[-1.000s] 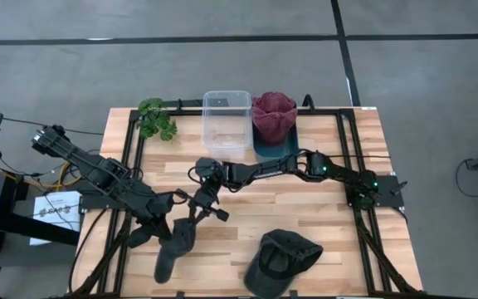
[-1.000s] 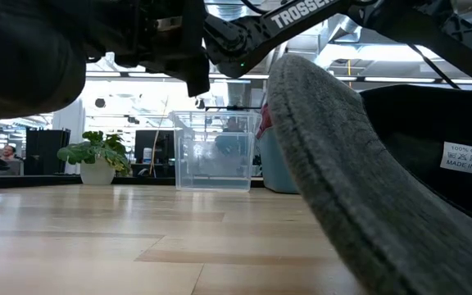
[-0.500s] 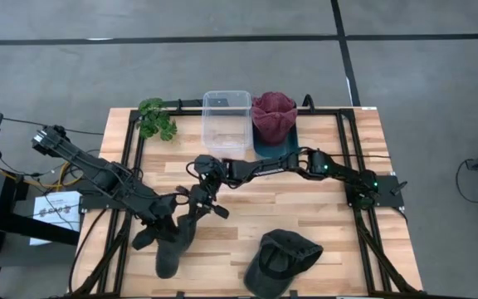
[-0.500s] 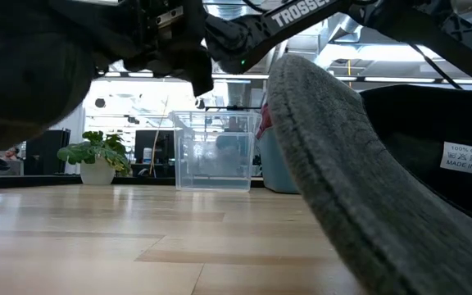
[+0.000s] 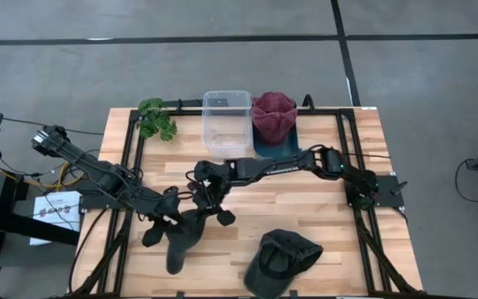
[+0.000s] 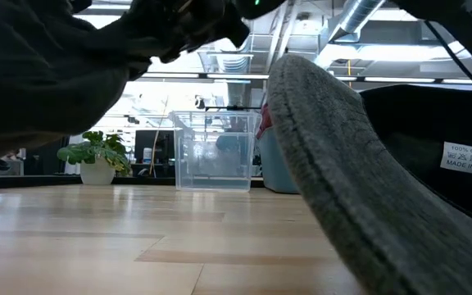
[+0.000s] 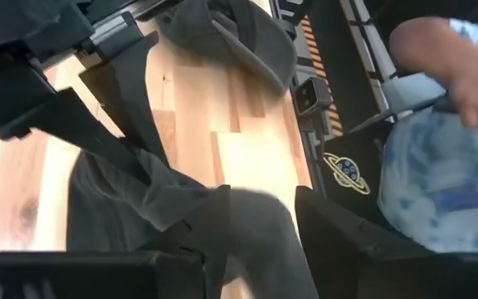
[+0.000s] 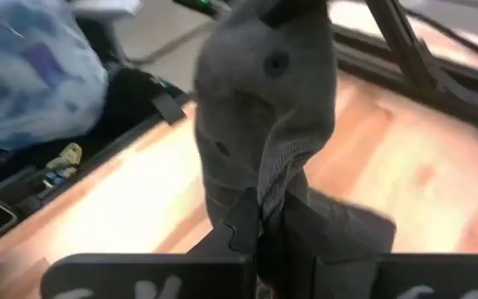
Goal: Pick & Place hat
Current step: Put the left black cap into the transparent bin
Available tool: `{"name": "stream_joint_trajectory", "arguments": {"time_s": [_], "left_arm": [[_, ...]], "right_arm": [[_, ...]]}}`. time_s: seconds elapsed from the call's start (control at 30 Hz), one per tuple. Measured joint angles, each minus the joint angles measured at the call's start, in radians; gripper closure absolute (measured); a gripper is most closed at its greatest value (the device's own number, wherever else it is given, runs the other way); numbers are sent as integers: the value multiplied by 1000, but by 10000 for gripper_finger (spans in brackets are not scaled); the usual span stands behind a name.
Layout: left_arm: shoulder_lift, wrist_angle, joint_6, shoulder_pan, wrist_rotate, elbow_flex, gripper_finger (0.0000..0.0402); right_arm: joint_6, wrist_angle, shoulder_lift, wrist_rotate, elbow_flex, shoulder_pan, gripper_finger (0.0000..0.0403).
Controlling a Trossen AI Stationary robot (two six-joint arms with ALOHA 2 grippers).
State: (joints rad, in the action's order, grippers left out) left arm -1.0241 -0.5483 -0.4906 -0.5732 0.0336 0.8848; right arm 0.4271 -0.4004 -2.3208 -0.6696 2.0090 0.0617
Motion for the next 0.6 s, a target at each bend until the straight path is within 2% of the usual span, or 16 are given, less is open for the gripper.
{"name": "stream_joint_trajectory", "arguments": {"time_s": [0.07, 0.3, 0.5, 0.6], "left_arm": [[0, 0, 17, 0, 1, 0, 268], [0, 1, 24, 0, 26, 0, 269], [0, 1, 27, 0, 27, 0, 270], [0, 7, 78, 0, 33, 0, 270]], "right_arm": [[0, -37, 18, 43, 0, 9, 388], [-9, -133, 105, 86, 0, 30, 388], [-96, -215, 206, 130, 0, 40, 388], [-132, -256, 251, 153, 0, 43, 388]]}}
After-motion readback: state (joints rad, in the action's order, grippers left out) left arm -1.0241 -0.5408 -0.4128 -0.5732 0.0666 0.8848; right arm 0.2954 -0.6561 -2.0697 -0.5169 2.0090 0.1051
